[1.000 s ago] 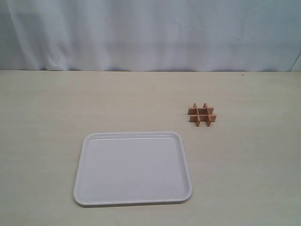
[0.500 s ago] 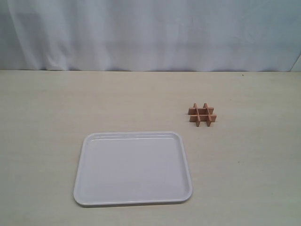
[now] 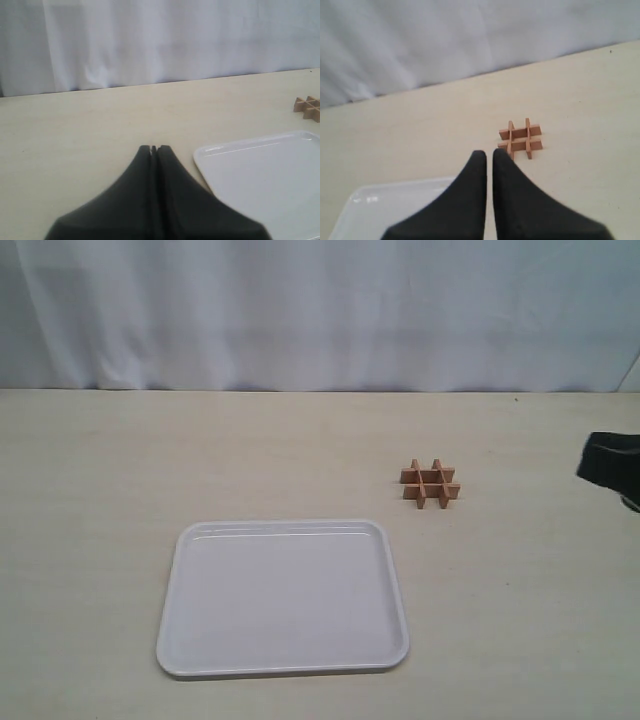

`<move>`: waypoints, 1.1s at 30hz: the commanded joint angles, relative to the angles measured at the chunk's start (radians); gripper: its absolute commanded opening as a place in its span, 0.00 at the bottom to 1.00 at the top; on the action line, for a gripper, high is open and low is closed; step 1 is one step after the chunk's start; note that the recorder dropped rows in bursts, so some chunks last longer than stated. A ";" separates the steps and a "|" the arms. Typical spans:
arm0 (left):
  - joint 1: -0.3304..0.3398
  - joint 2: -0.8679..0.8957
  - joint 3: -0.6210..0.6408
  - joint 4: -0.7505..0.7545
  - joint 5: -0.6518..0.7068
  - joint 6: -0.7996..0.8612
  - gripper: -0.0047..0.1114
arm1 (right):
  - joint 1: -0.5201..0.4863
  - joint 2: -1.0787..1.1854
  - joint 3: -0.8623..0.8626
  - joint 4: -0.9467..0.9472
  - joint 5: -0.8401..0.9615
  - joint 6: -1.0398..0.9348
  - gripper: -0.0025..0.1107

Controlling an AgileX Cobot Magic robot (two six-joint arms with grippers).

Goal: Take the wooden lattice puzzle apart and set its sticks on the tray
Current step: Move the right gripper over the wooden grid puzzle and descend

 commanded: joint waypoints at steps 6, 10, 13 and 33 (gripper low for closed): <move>-0.001 0.000 0.002 0.000 -0.011 -0.003 0.04 | 0.003 0.298 -0.262 -0.015 0.228 -0.118 0.06; -0.001 0.000 0.002 0.000 -0.011 -0.003 0.04 | 0.003 0.389 -0.345 -0.067 0.297 -0.118 0.06; -0.001 0.000 0.002 0.000 -0.011 -0.003 0.04 | 0.003 0.456 -0.408 -0.118 0.355 -0.103 0.06; -0.001 0.000 0.002 0.000 -0.011 -0.003 0.04 | 0.003 0.949 -0.840 -0.340 0.613 0.032 0.06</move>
